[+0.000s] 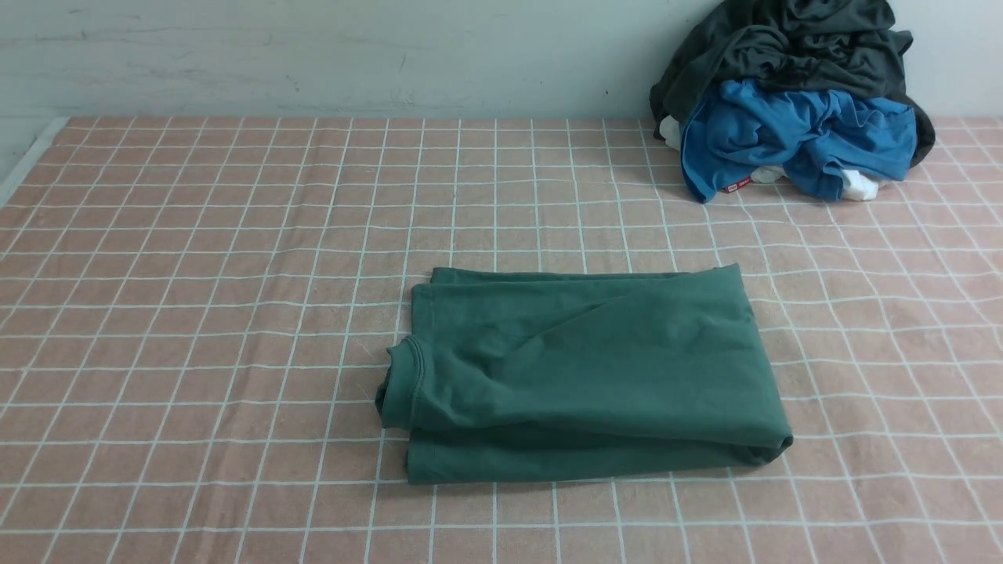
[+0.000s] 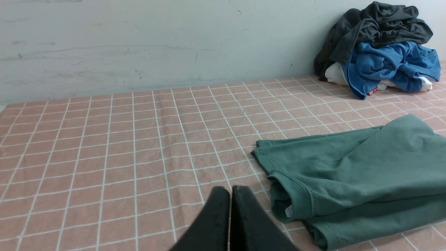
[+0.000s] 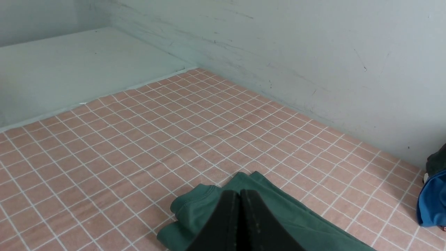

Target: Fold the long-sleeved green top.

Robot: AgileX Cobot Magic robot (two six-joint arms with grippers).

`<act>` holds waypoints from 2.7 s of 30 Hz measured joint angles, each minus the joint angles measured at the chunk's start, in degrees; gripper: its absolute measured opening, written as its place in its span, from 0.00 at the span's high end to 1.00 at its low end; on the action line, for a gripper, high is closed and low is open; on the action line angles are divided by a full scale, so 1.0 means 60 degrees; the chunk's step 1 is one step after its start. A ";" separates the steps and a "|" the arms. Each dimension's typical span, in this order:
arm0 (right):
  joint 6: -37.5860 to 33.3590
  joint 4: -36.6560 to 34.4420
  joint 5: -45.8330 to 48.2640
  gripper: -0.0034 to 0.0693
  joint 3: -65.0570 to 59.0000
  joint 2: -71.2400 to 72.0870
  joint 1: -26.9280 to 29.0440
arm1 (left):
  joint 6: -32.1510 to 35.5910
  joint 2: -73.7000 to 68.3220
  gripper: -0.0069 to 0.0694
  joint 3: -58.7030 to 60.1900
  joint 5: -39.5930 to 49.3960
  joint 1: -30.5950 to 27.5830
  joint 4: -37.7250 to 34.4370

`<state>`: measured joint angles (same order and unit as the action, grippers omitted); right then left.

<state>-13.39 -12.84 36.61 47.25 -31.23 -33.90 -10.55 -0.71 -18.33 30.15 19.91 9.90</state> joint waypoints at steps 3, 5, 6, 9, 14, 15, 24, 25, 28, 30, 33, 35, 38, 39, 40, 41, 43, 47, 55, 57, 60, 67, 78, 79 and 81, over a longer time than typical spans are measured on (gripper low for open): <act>0.0000 -0.0203 -0.0108 0.97 -0.0072 0.0000 0.0000 | 0.0000 0.0000 0.91 0.0000 0.0000 0.0000 0.0008; 0.0000 -0.0537 -0.0453 0.97 -0.0302 0.0034 0.0060 | 0.0000 0.0000 0.91 0.0000 0.0000 0.0000 0.0008; 0.0017 -0.0673 -0.0754 0.97 -0.0520 0.0091 0.0153 | -0.0003 0.0000 0.91 0.0000 0.0000 0.0000 0.0008; 0.0360 -0.0794 -0.2044 0.97 -0.1628 0.0397 0.0802 | -0.0003 0.0000 0.91 0.0000 0.0000 0.0000 0.0008; 0.1497 -0.0284 -0.3817 0.97 -0.4015 0.1348 0.2586 | -0.0003 0.0000 0.91 0.0000 0.0000 0.0000 0.0008; 0.1794 0.0035 -0.3907 0.97 -0.4528 0.1654 0.3061 | -0.0003 0.0000 0.91 0.0000 0.0000 0.0000 0.0008; 0.3913 0.2451 -0.2873 0.97 -0.7468 0.4731 0.5708 | -0.0011 0.0000 0.91 0.0000 0.0000 0.0000 0.0008; 0.4010 0.2505 -0.2669 0.97 -0.7644 0.4992 0.5888 | -0.0011 0.0000 0.91 0.0000 0.0000 0.0000 0.0008; 0.4151 0.2618 -0.2254 0.97 -0.8018 0.5278 0.6128 | -0.0011 0.0000 0.91 0.0000 0.0000 0.0000 0.0008; 0.4157 0.2683 -0.2285 0.97 -0.8019 0.5296 0.6146 | -0.0011 0.0000 0.91 0.0000 -0.0010 0.0000 0.0008; 0.4160 0.2694 -0.2285 0.97 -0.8019 0.5306 0.6146 | -0.0011 0.0000 0.91 0.0000 -0.0002 0.0000 0.0008; 0.4160 0.2704 -0.2287 0.97 -0.8026 0.5306 0.6146 | -0.0011 0.0000 0.91 0.0000 -0.0002 0.0000 0.0008; 0.4160 0.2703 -0.2295 0.97 -0.8026 0.5306 0.6146 | -0.0011 0.0000 0.91 0.0000 -0.0002 0.0000 0.0008; 0.4160 0.2703 -0.2295 0.97 -0.8026 0.5306 0.6146 | -0.0011 0.0000 0.91 0.0000 -0.0002 0.0000 0.0008; 0.4160 0.2703 -0.2295 0.97 -0.8026 0.5306 0.6146 | -0.0011 0.0000 0.91 0.0000 -0.0002 0.0000 0.0008; 0.4160 0.2703 -0.2295 0.97 -0.8026 0.5306 0.6146 | -0.0011 0.0000 0.91 0.0000 -0.0002 0.0000 0.0008; 0.4160 0.2703 -0.2295 0.97 -0.8026 0.5306 0.6146 | -0.0011 0.0000 0.91 0.0000 -0.0002 0.0000 0.0008; 0.4160 0.2703 -0.2295 0.97 -0.8026 0.5306 0.6146 | -0.0011 0.0000 0.91 0.0000 -0.0002 0.0000 0.0008; 0.4160 0.2723 -0.2295 0.97 -0.8026 0.5306 0.6146 | -0.0011 0.0000 0.91 0.0000 -0.0002 0.0000 0.0008; 0.4160 0.2723 -0.2295 0.97 -0.8026 0.5306 0.6146 | -0.0011 0.0000 0.91 0.0000 -0.0002 0.0000 0.0008; 0.4160 0.2723 -0.2295 0.97 -0.8026 0.5306 0.6146 | -0.0011 0.0000 0.91 0.0000 -0.0002 0.0000 0.0008; 0.4168 0.2723 -0.2295 0.97 -0.8026 0.5306 0.6146 | -0.0011 0.0000 0.91 0.0000 -0.0002 0.0000 0.0142; 0.4168 0.2723 -0.2295 0.97 -0.8026 0.5306 0.6146 | 0.0416 0.0000 0.91 0.0009 -0.0223 -0.0456 -0.0242; 0.4168 0.2723 -0.2304 0.97 -0.8026 0.5306 0.6146 | 0.0769 0.0000 0.91 0.0063 -0.0365 -0.0717 -0.0572; 0.4168 0.2723 -0.2297 0.97 -0.8026 0.5306 0.6146 | 0.1828 0.0000 0.91 0.0361 -0.0907 -0.1487 -0.1542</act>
<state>11.62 3.50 22.82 -0.91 0.60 2.97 0.41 -0.71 -16.16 24.71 10.99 0.65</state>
